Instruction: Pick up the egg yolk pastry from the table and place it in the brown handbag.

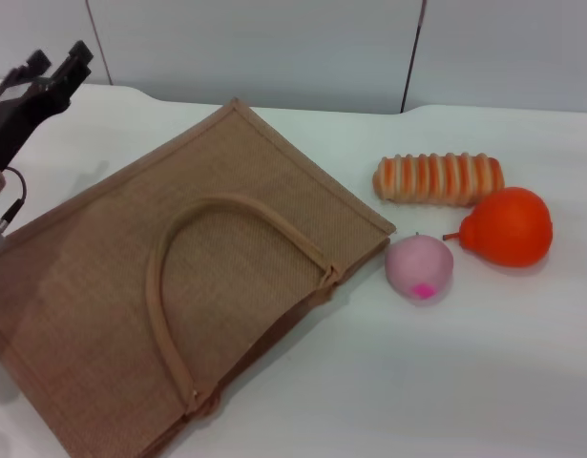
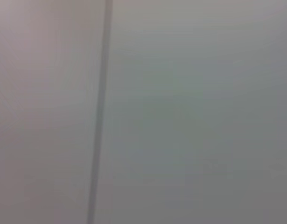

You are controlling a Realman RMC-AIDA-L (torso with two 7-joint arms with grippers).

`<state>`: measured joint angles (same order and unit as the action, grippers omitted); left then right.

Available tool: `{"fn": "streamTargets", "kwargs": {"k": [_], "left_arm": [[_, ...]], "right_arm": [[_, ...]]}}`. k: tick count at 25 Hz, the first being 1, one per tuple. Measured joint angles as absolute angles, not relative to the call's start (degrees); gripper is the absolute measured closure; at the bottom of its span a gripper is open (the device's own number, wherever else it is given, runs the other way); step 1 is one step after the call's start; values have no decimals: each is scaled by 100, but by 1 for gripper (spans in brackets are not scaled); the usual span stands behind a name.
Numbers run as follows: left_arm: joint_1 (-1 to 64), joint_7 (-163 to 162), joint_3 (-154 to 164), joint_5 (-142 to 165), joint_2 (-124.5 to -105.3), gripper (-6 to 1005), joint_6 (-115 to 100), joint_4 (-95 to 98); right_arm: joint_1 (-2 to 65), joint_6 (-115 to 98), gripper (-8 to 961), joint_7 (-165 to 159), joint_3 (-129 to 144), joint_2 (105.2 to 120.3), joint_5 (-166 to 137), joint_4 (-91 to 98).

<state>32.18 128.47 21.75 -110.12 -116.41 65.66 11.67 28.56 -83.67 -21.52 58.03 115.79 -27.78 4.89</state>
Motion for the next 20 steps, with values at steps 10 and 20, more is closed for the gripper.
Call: {"fn": "streamTargets", "kwargs": {"k": [10, 20], "left_arm": [[3321, 16204, 2170, -12854, -11682, 277, 7637, -331], [3025, 16281, 2178, -13002, -11686, 281, 9888, -879]], "right_arm": [[3086, -7986, 72, -2002, 5392, 11577, -2335, 40], [3193, -7642, 73, -2039, 5280, 11575, -2329, 21]]}}
